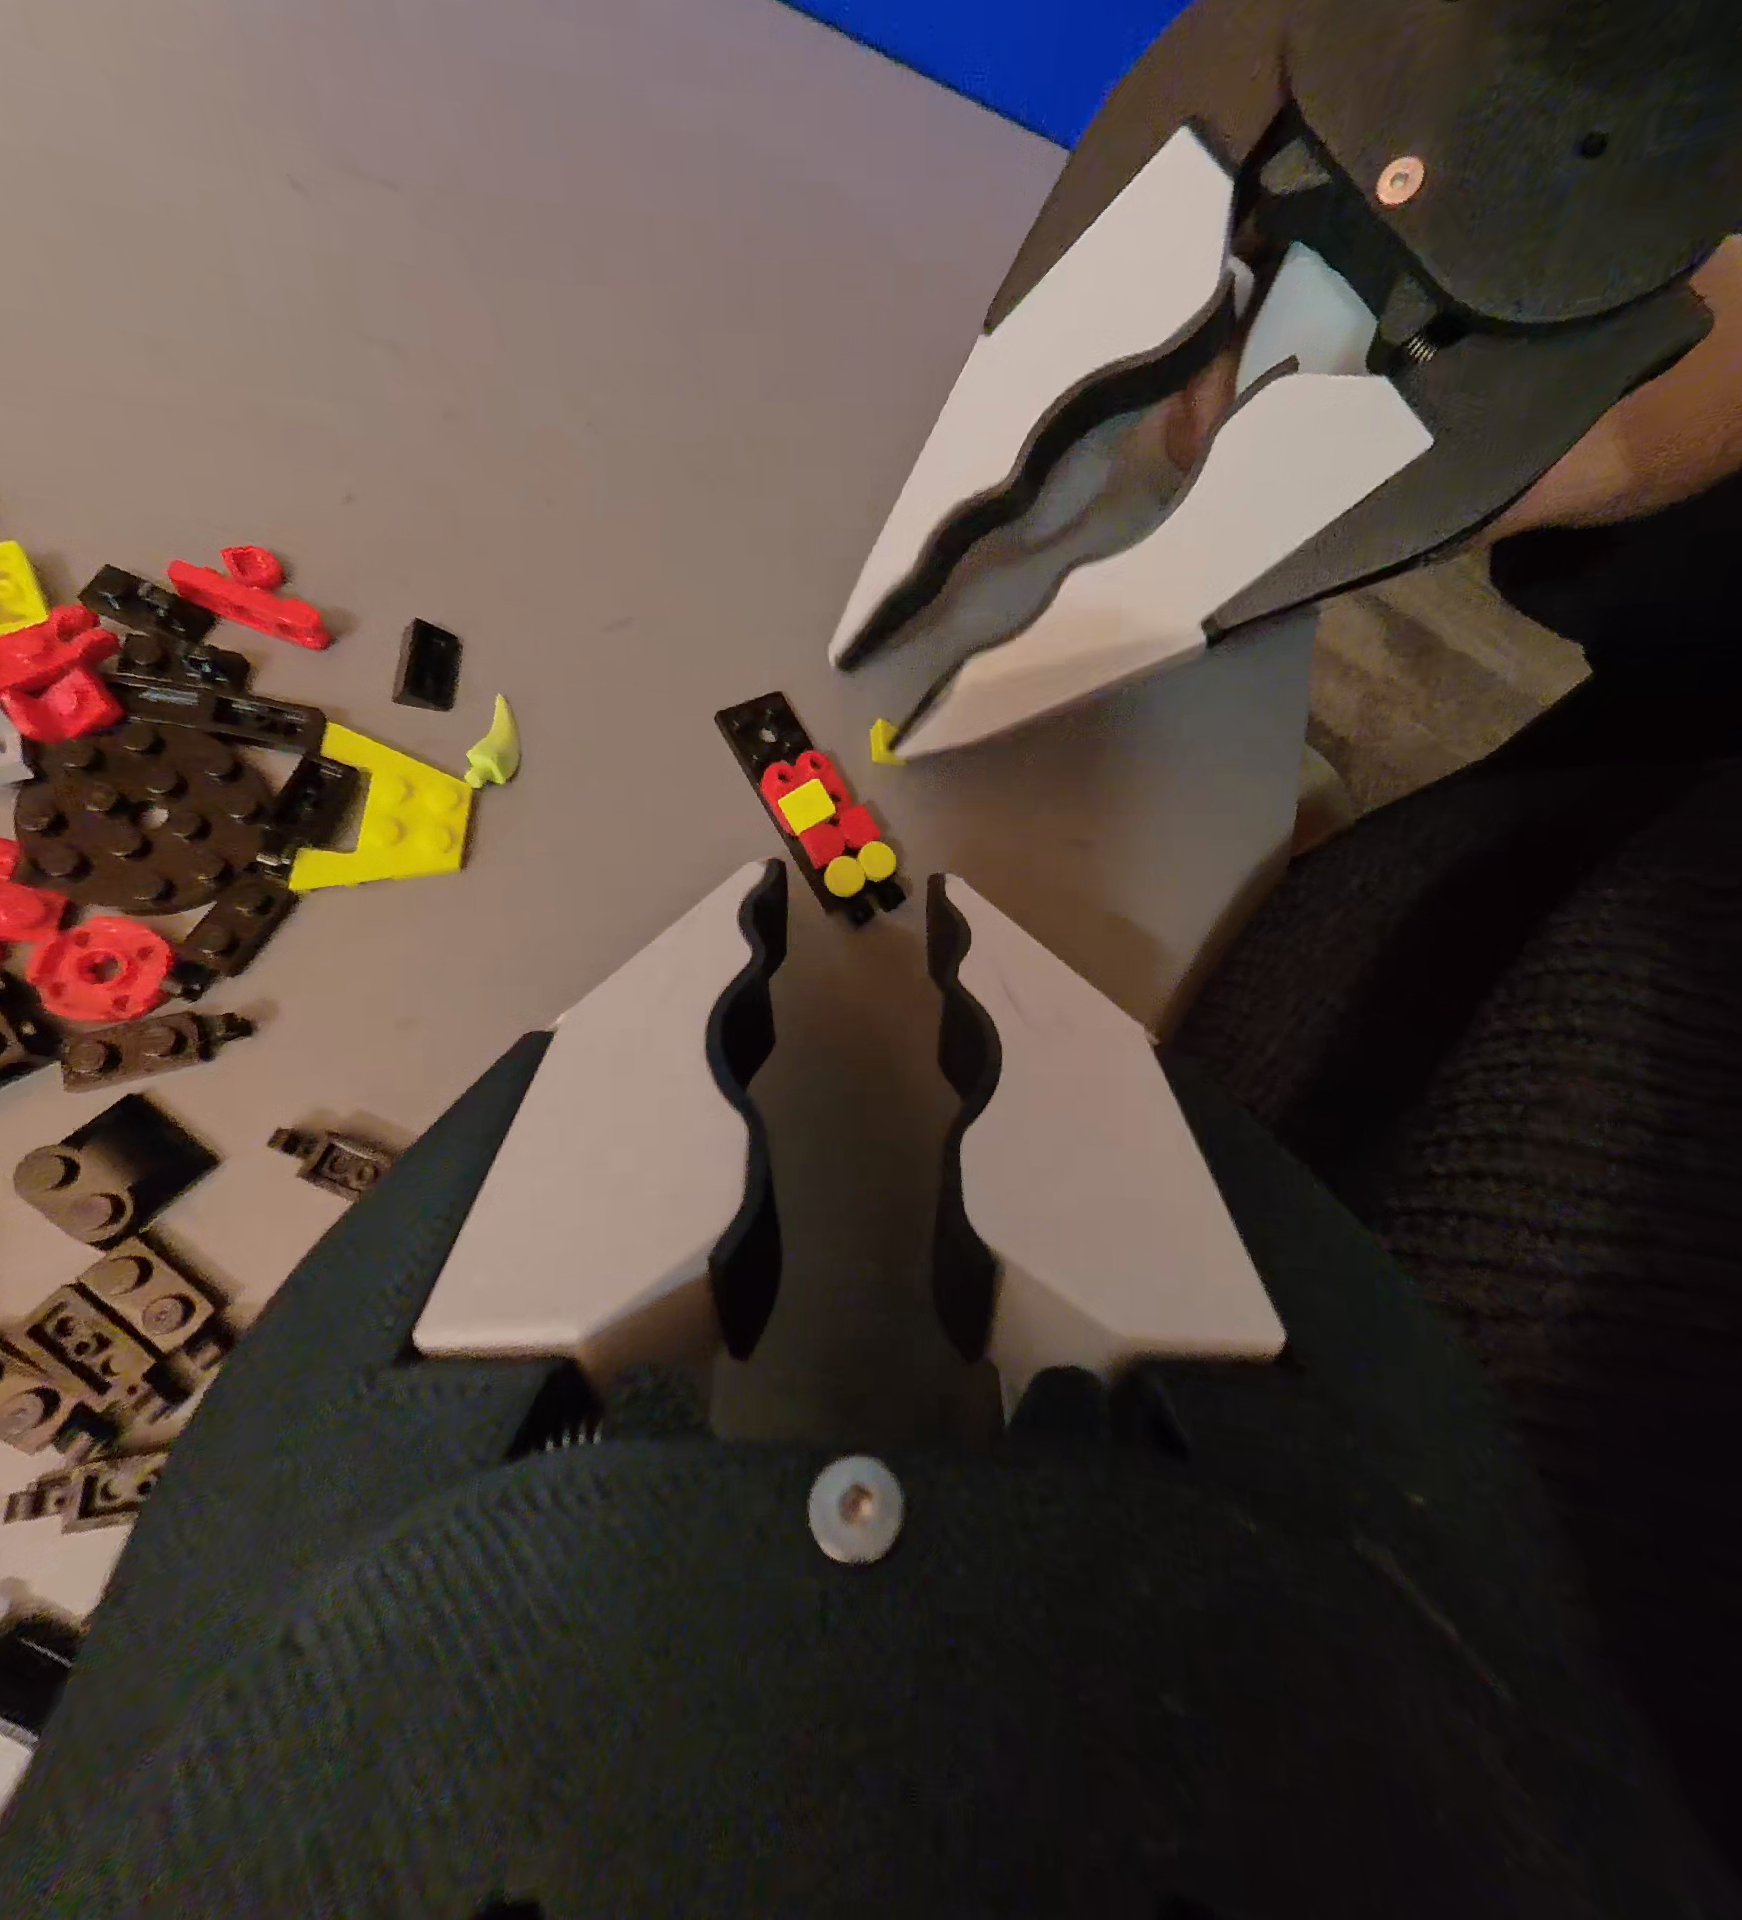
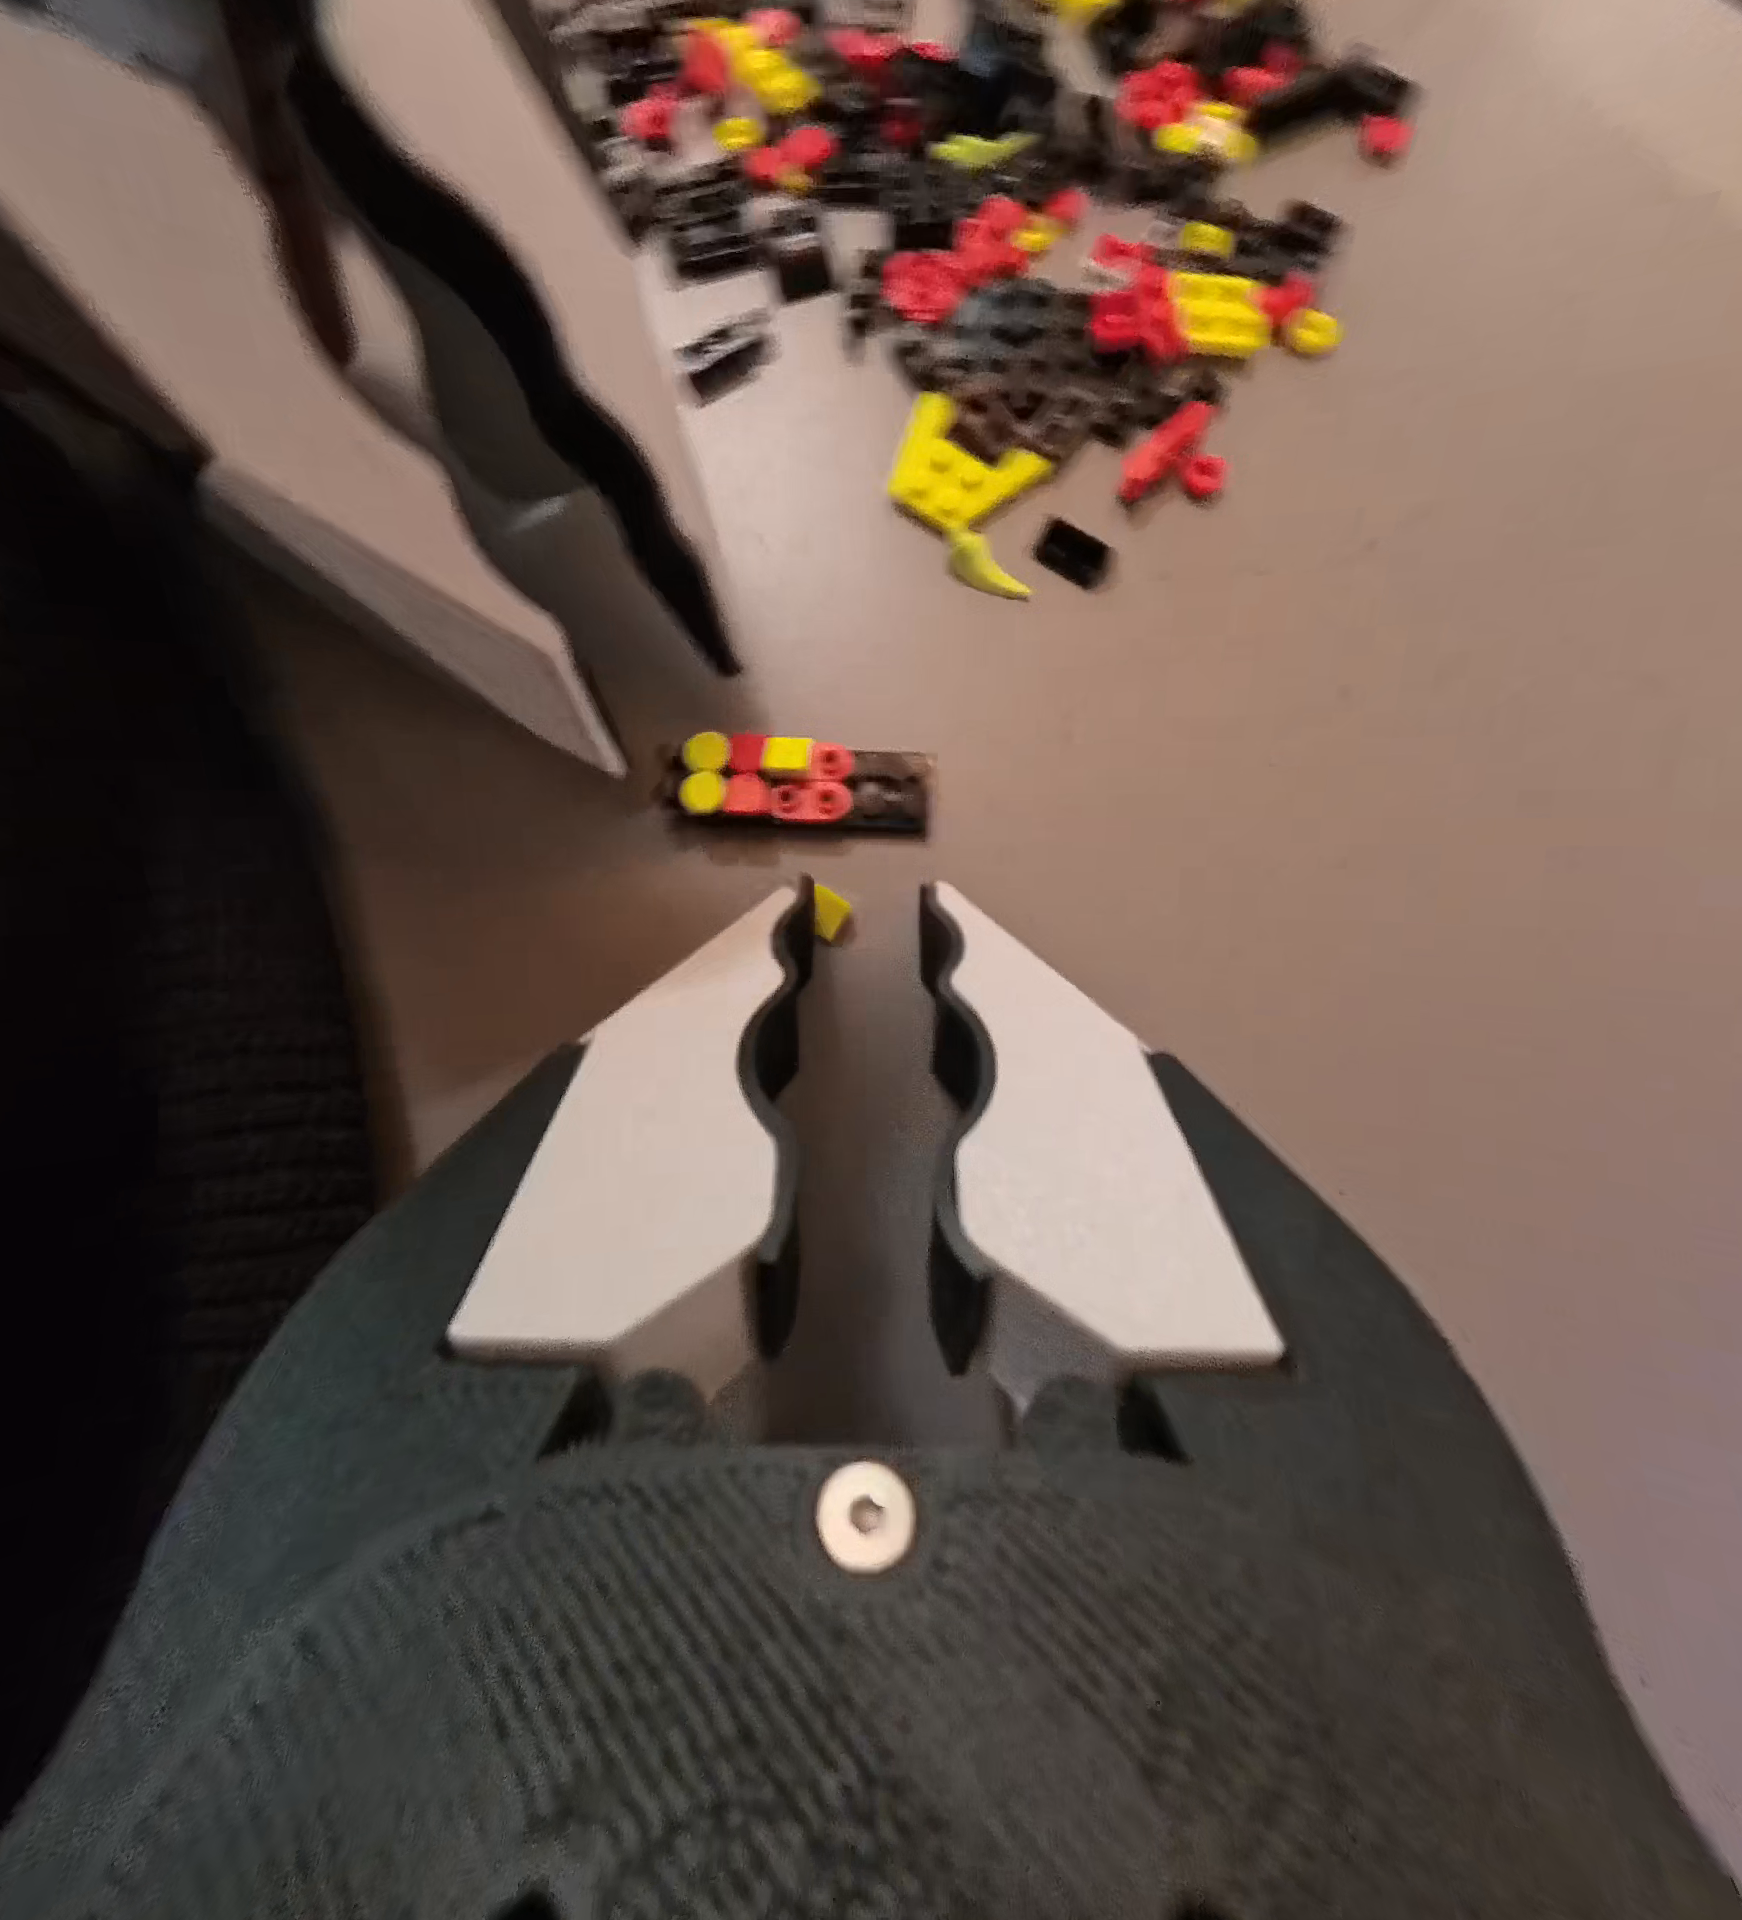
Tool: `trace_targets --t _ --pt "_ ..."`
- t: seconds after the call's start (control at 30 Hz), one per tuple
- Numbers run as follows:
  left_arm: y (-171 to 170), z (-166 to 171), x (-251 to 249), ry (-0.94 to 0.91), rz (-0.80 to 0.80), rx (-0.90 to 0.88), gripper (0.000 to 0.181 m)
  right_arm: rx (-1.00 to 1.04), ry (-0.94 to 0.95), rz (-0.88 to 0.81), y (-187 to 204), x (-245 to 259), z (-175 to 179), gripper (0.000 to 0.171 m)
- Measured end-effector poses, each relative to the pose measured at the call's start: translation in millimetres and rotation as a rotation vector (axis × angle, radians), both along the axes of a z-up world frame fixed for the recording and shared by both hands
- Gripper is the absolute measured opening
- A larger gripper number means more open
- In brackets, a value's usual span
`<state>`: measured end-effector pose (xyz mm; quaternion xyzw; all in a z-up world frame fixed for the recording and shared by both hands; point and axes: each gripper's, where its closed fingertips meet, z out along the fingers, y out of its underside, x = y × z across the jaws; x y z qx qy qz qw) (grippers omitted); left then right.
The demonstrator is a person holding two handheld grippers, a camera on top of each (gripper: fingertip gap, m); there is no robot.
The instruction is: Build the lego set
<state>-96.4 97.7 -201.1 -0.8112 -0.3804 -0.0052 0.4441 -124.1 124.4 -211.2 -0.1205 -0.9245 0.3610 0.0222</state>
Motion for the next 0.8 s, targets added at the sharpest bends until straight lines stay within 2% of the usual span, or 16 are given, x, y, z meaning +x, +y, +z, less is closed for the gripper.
trace_targets --t 0.07,0.13,0.17,0.3,0.8 --pt "0.2 1.9 -2.6 -0.005 0.016 0.02 0.025 -0.046 -0.056 -0.166 1.4 -3.3 10.5 0.025" --pt "1.3 3.0 -4.4 -0.014 0.027 0.037 0.025 -0.196 -0.123 -0.268 -8.1 2.3 26.4 0.022" --pt "2.0 2.8 -4.8 -0.019 0.028 0.042 0.025 -0.247 -0.159 -0.241 -16.0 11.5 29.8 0.023" --pt "4.1 0.9 -3.6 -0.027 0.021 0.045 0.025 -0.051 -0.09 -0.305 3.6 4.2 3.4 0.027" --pt "6.8 -9.6 -6.5 -0.021 0.031 -0.018 0.021 -0.043 -0.117 -0.298 0.9 4.8 -2.9 0.012"
